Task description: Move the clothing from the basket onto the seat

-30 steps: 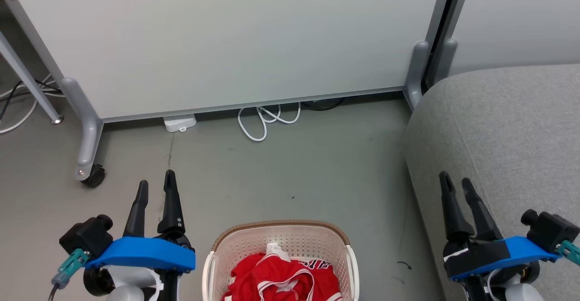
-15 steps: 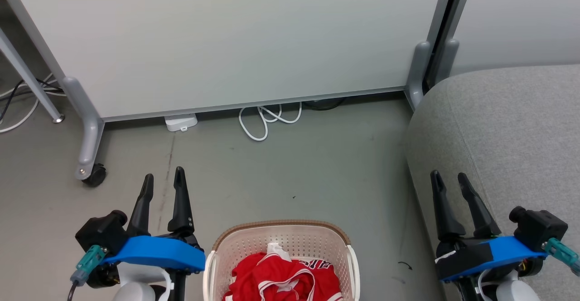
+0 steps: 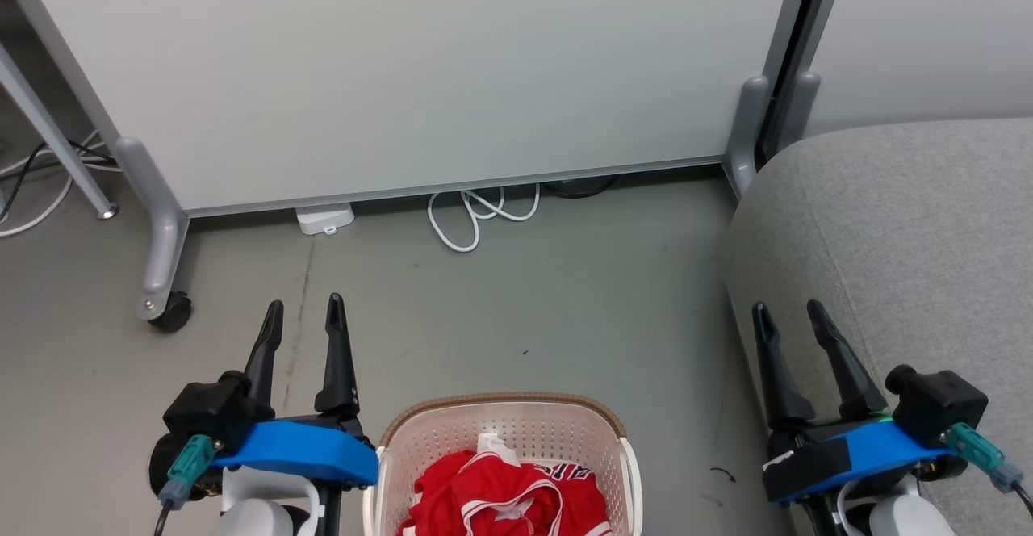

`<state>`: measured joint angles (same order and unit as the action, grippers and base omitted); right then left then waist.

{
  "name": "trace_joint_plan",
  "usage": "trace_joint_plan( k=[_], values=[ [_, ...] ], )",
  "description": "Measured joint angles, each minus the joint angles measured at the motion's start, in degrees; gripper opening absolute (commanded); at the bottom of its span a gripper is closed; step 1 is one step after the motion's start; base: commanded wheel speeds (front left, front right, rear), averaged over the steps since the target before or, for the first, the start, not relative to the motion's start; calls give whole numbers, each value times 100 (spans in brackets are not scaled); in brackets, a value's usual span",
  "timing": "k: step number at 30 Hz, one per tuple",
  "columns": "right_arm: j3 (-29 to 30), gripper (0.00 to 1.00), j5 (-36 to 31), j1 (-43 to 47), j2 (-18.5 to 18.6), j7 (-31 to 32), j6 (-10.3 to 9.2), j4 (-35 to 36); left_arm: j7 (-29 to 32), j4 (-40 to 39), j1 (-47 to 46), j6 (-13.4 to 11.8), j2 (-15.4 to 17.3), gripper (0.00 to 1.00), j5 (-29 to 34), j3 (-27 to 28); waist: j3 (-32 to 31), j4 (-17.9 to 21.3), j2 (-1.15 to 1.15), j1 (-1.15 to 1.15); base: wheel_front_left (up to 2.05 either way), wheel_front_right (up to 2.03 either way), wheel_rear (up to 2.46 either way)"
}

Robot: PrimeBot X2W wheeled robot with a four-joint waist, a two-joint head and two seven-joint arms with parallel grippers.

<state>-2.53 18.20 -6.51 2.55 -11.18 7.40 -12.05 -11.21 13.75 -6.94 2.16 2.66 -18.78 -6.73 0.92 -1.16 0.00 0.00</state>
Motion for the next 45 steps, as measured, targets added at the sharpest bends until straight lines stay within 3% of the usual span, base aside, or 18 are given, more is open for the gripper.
trace_joint_plan(
  k=[33, 45],
  values=[
    [-179, 100, -1566, -63, 11, -371, 2, -31, -364, 102, -110, -69, 11, 100, 1440, -294, 28, -47, 0, 0, 0, 0, 0],
    [-200, 100, -1601, -65, 13, -385, 5, -65, -378, 126, -110, -64, 13, 100, 1429, -301, 28, -38, 0, 0, 0, 0, 0]
  ],
)
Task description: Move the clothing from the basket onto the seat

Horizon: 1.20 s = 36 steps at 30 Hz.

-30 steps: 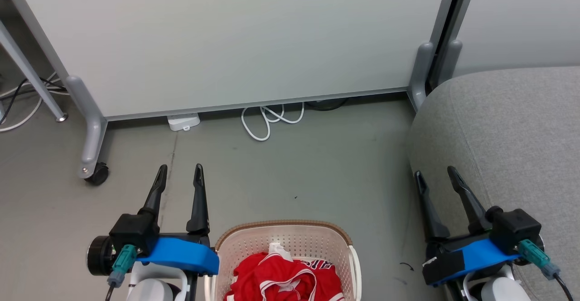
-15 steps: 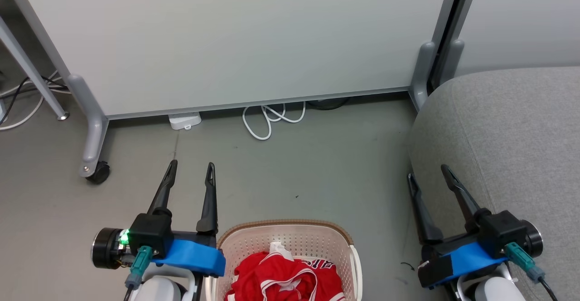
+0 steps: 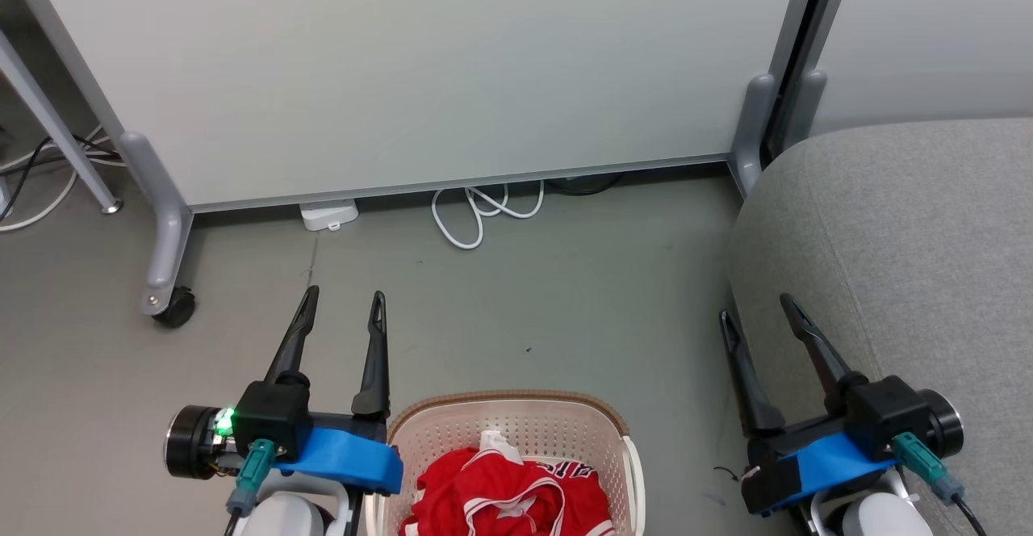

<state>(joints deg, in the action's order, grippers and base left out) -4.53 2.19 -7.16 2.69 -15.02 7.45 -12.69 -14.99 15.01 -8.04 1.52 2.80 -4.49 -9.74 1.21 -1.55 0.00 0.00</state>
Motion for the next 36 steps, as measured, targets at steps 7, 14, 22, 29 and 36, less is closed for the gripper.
trace_joint_plan(
  k=[7, 14, 22, 29, 36],
  values=[
    [-2, 100, 8, -18, 0, 0, 2, -9, 0, 2, -3, 3, 0, 100, -7, 0, 37, 15, 0, 0, 0, 0, 0],
    [-8, 100, 34, -108, 1, -1, 2, 55, 0, 147, -96, 115, 2, 100, 0, 3, 176, 55, 0, 0, 0, 0, 0],
    [-22, 100, -5, -397, 1, -2, 2, 192, -1, 783, -671, 402, 46, 100, 186, -244, 595, 103, 0, 0, 0, 0, 0],
    [-130, 100, -34, -748, 3, -2, 2, 288, -7, 1535, -1248, 542, 218, 100, 258, -603, 1135, 259, 0, 1, 0, 0, 0],
    [-219, 100, -25, -1048, 4, -2, 2, 414, -8, 2428, -1775, 568, 415, 100, 360, -1189, 1716, 509, 0, 1, 0, 0, 0]
  ],
)
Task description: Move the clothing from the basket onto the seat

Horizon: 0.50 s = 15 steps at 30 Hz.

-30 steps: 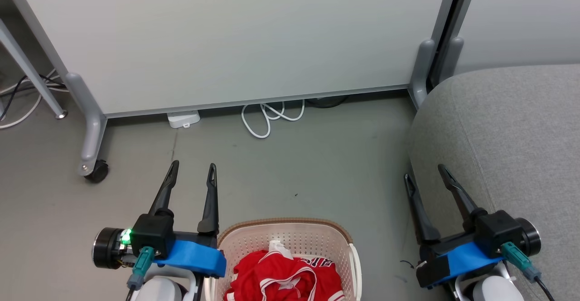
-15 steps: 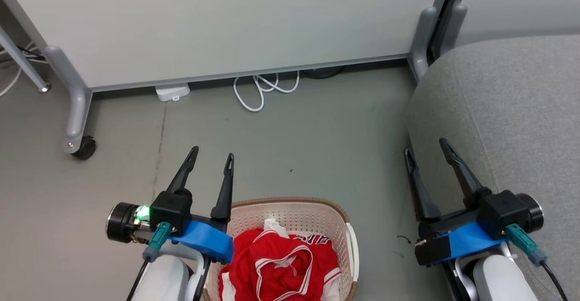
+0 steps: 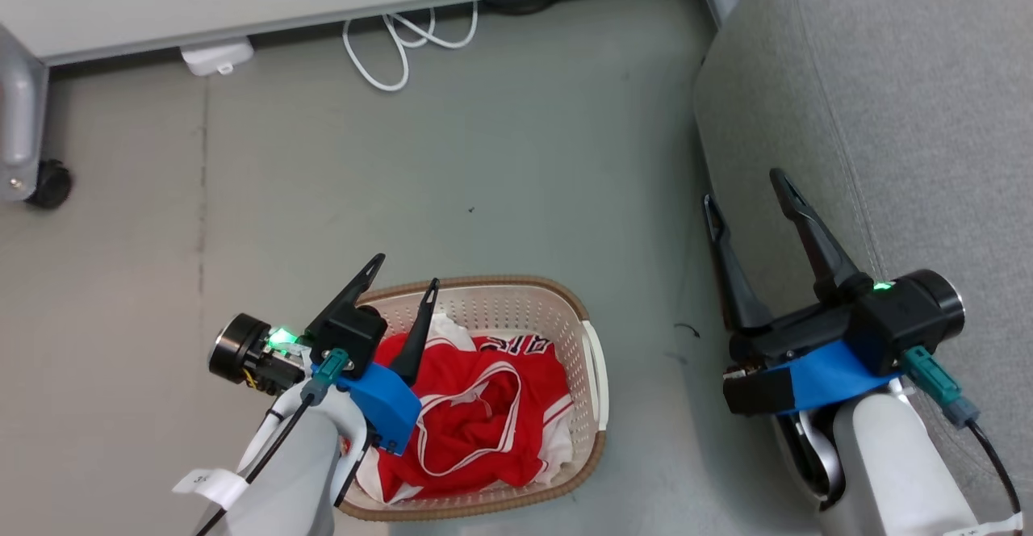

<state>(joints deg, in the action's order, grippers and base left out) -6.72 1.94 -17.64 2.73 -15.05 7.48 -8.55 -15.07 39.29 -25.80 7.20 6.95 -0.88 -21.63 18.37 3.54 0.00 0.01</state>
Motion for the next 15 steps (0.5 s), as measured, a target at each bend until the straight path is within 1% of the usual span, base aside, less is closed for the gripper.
trace_joint_plan(
  k=[6, 15],
  values=[
    [-81, 100, 13, -245, 2, 0, 0, 144, 0, 693, -410, 24, 91, 100, -34, -532, 522, 215, 0, 0, 0, 0, 0],
    [-238, 100, -62, -738, 4, 0, 0, 357, 0, 2075, -1195, 25, 252, 100, -74, -1244, 1414, 407, 0, 1, 0, 0, 0]
  ],
)
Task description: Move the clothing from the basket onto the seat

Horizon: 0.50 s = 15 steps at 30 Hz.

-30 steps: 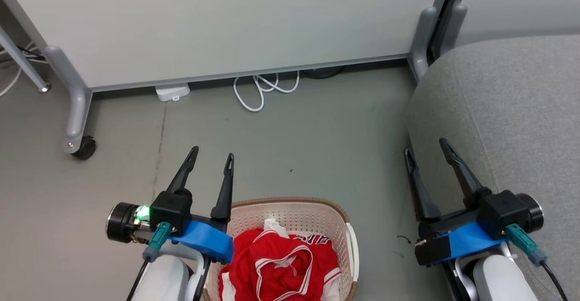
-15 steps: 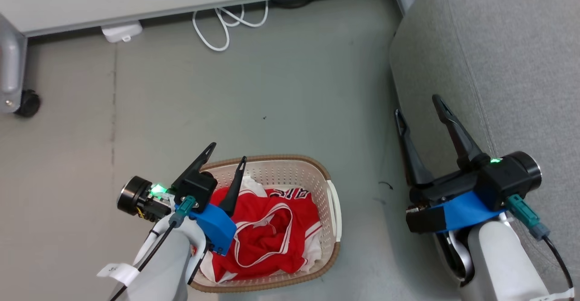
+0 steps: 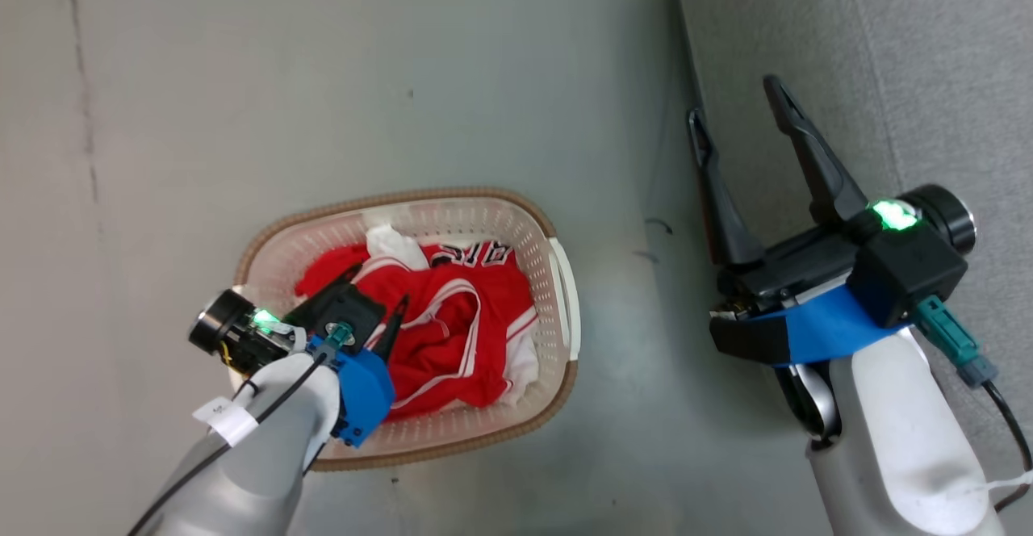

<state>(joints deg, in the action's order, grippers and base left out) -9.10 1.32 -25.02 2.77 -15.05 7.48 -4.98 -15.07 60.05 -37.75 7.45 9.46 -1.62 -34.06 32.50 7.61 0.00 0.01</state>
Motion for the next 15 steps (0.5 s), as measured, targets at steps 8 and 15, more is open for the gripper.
trace_joint_plan(
  k=[8, 15],
  values=[
    [-29, 100, -88, -300, 0, 0, 0, 160, 27, 937, -554, 0, 23, 100, 94, -530, 724, 137, 0, 0, 0, 0, 0],
    [-68, 100, -88, -446, 0, 0, 0, 289, 377, 1257, -923, 0, 94, 100, 386, -1068, 1186, 265, 0, 0, 0, 0, 0]
  ],
)
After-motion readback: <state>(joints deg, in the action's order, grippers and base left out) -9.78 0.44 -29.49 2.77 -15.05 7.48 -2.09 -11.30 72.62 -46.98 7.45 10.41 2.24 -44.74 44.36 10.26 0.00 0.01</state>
